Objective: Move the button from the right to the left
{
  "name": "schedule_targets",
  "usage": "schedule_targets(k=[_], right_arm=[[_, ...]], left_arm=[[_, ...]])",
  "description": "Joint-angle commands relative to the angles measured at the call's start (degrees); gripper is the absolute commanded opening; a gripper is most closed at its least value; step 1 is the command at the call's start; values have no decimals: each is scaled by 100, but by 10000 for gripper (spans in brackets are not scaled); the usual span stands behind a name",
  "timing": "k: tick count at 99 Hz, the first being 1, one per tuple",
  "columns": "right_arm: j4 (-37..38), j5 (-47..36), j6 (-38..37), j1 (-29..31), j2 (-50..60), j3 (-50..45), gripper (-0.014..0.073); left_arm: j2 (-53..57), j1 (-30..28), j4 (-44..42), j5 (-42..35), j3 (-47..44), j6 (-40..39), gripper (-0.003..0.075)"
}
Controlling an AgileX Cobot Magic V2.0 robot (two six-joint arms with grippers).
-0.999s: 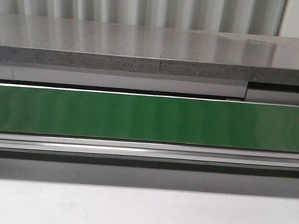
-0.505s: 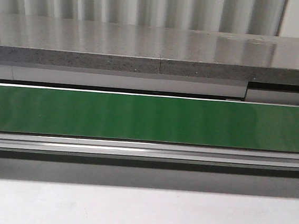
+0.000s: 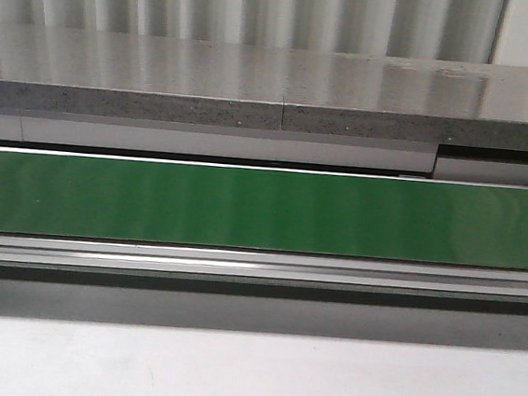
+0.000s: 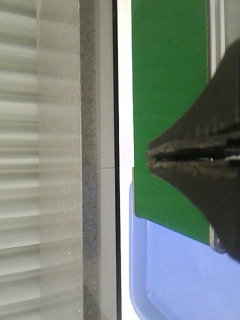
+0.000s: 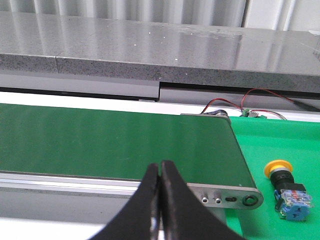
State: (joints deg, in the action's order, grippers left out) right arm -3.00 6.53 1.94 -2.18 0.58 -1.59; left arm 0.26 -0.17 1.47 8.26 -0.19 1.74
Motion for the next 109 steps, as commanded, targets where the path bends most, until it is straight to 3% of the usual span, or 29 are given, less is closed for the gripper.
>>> schedule_targets(k=[1, 43, 109], right_arm=[[55, -365, 2, 1, 113, 250, -67], [60, 990, 2, 1, -326, 1648, -67], [50, 3166, 2, 1, -3652, 3692, -66]], left_arm=[[184, 4, 8, -458, -221, -37, -20], [184, 4, 8, -458, -221, -37, -20], [184, 4, 8, -458, -221, -37, -20]])
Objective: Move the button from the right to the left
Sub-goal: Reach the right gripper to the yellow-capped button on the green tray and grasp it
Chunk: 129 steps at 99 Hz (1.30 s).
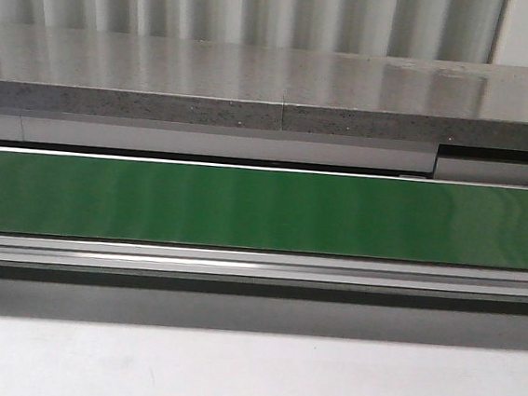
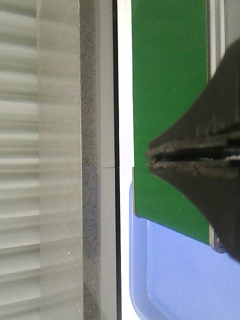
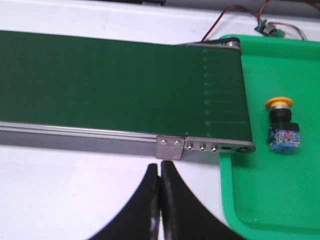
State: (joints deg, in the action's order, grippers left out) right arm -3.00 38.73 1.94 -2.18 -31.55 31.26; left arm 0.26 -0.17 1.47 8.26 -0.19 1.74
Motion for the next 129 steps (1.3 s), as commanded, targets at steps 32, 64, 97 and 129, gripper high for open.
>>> schedule_targets(k=[32, 64, 97, 129], right_arm=[[-36, 888, 2, 1, -1926, 1336, 91], [-38, 1180, -3, 7, -2640, 1857, 529], [-27, 1502, -3, 1020, -3067, 2522, 529], [-11, 1464, -15, 2445, -4100, 2818, 529]], left_arm=[[184, 4, 8, -458, -221, -37, -20], [184, 4, 8, -458, -221, -37, -20], [184, 4, 8, -458, -221, -37, -20], [184, 4, 8, -458, -221, -37, -20]])
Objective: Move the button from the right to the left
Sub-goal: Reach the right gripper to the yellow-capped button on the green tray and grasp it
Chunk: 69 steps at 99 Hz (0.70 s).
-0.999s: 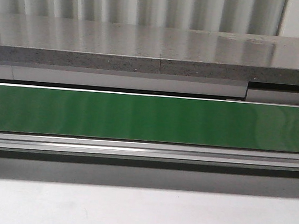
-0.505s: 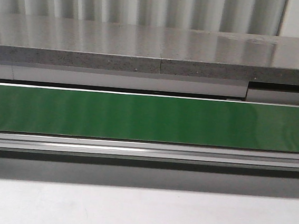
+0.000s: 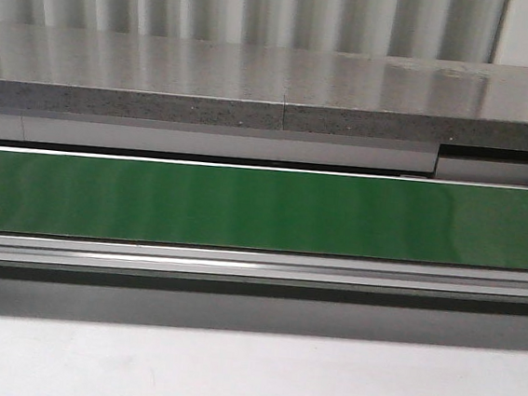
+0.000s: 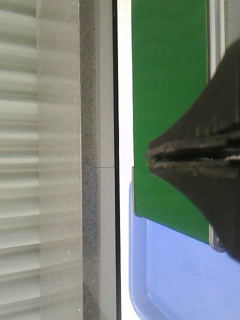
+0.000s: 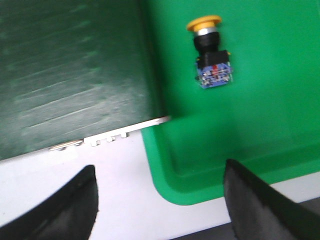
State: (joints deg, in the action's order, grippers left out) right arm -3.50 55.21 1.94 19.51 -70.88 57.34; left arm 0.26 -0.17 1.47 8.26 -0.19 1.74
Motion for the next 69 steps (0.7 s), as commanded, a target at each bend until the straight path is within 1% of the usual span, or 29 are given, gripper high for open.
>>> schedule_targets(k=[1, 11, 20, 35, 49, 69], right_arm=[[39, -182, -14, 300, -196, 218, 529], [45, -86, -14, 585, -580, 337, 529], [131, -57, -8, 718, -905, 460, 529], [485, -38, -8, 739, -1376, 671, 529], [499, -96, 22, 739, -1784, 938, 529], [467, -41, 353, 739, -2416, 1282, 529]], left_arm=[[184, 4, 8, -458, -221, -37, -20], [184, 4, 8, -458, -221, -37, -20], [184, 4, 8, -458, -221, -37, -21], [184, 4, 8, -458, -221, -37, -20], [184, 4, 8, -458, -221, -37, -20], [184, 4, 8, -458, -221, -37, -20]])
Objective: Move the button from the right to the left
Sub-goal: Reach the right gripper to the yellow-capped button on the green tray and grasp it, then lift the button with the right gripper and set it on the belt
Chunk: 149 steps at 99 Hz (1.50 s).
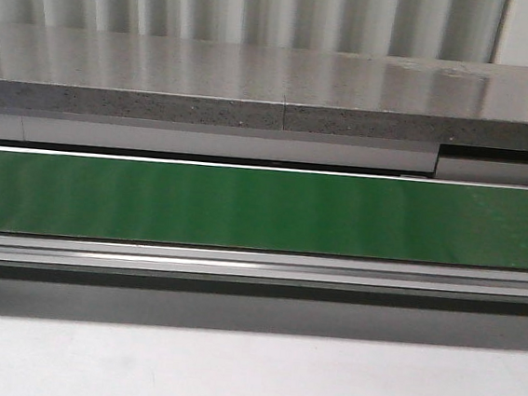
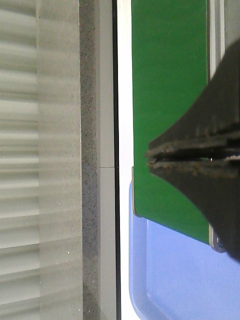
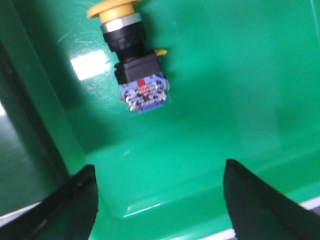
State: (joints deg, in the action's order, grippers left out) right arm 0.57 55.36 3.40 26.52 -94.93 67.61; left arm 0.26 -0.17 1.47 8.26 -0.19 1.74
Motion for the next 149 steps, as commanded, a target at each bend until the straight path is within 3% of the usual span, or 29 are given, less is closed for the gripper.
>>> schedule_targets(k=[1, 71, 78, 100, 149], right_arm=[[60, -65, 217, 37, -55, 263, 529], [-224, -833, 483, -1, -1361, 469, 524], [-224, -898, 483, -1, -1367, 469, 478], [-219, -971, 483, -1, -1342, 529, 223], [-449, -925, 477, -16, -748, 523, 216]], left_arm=[[184, 4, 8, -458, -221, -37, -20], [184, 4, 8, -458, -221, -37, -20], [184, 4, 8, -458, -221, -37, -20], [184, 4, 8, -458, -221, -37, -20], [184, 4, 8, -458, -221, -37, -20]])
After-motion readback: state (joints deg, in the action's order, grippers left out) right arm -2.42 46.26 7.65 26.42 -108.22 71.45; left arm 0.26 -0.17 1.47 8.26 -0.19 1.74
